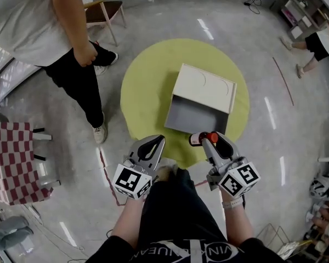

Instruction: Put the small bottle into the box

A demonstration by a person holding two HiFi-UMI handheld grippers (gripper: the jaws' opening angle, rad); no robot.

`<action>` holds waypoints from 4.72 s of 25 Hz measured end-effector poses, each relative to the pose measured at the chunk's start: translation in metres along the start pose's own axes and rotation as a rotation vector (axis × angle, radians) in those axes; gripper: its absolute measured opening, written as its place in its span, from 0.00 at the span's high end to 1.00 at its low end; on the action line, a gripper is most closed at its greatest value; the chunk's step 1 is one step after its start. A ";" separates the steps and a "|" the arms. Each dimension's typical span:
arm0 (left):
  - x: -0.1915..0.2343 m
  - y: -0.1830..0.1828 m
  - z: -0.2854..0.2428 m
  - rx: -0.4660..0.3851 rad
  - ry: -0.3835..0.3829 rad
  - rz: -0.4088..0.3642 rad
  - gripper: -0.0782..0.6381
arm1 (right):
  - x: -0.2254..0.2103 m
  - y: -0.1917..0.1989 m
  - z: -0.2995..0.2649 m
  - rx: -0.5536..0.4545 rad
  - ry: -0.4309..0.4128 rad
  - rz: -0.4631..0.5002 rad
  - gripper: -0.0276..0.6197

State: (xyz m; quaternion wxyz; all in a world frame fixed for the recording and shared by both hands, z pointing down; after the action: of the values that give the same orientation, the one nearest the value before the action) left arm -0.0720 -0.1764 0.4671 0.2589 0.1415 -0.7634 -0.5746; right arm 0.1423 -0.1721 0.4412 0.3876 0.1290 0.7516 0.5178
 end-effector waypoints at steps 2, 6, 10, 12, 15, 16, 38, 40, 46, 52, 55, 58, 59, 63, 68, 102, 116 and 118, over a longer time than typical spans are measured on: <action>0.000 0.002 -0.004 0.003 0.000 0.008 0.87 | -0.003 -0.002 -0.005 0.002 -0.005 0.000 0.73; 0.001 0.006 -0.008 0.018 -0.010 0.014 0.87 | -0.009 -0.006 -0.016 0.015 -0.020 0.006 0.73; 0.005 0.007 -0.008 0.038 -0.023 0.020 0.87 | -0.015 -0.010 -0.027 0.031 -0.032 0.012 0.73; 0.009 0.008 -0.010 0.044 -0.033 0.017 0.87 | -0.019 -0.011 -0.033 0.038 -0.036 0.012 0.73; 0.013 0.007 -0.017 0.045 -0.042 0.020 0.87 | -0.026 -0.012 -0.043 0.050 -0.042 0.013 0.73; 0.014 0.008 -0.019 0.047 -0.043 0.021 0.87 | -0.028 -0.011 -0.046 0.057 -0.044 0.016 0.73; 0.030 0.029 -0.036 0.077 -0.108 0.079 0.87 | -0.039 0.019 -0.093 0.373 -0.102 0.266 0.73; 0.033 0.031 -0.036 0.079 -0.115 0.083 0.87 | -0.038 0.022 -0.096 0.395 -0.108 0.285 0.73; 0.037 0.041 -0.035 0.083 -0.133 0.092 0.87 | -0.036 0.032 -0.100 0.432 -0.138 0.326 0.73; 0.037 0.041 -0.037 0.082 -0.140 0.100 0.87 | -0.035 0.039 -0.101 0.464 -0.159 0.383 0.73; 0.037 0.044 -0.036 0.082 -0.140 0.102 0.87 | -0.032 0.040 -0.102 0.472 -0.180 0.411 0.73; 0.036 0.046 -0.036 0.084 -0.144 0.104 0.87 | -0.030 0.041 -0.104 0.479 -0.187 0.427 0.73; 0.036 0.046 -0.035 0.084 -0.145 0.105 0.87 | -0.029 0.042 -0.104 0.481 -0.186 0.430 0.73; 0.035 0.047 -0.033 0.080 -0.147 0.105 0.87 | -0.026 0.043 -0.104 0.475 -0.193 0.427 0.73; 0.034 0.045 -0.030 0.076 -0.150 0.109 0.87 | -0.022 0.041 -0.103 0.456 -0.202 0.417 0.73; 0.024 -0.001 -0.031 0.017 -0.098 0.056 0.87 | -0.014 -0.018 -0.064 0.226 -0.105 0.320 0.95; 0.017 -0.035 -0.036 -0.034 -0.068 0.029 0.87 | -0.008 -0.046 -0.044 0.139 -0.076 0.271 0.95; 0.016 -0.039 -0.035 -0.036 -0.065 0.023 0.87 | -0.006 -0.050 -0.043 0.127 -0.076 0.265 0.95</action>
State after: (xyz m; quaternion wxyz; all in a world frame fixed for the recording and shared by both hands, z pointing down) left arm -0.0687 -0.2248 0.4407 0.2430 0.1094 -0.7626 -0.5895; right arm 0.1260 -0.2262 0.4074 0.3352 0.2709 0.7441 0.5105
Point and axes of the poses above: the fingertips, and each gripper's own axes: z backward along the fingers, x to its left, y out of its underside, the point moved 6 cm from there along z, backward along the fingers, and after that the axes turned 9 degrees about -y, right-handed, at the moved point
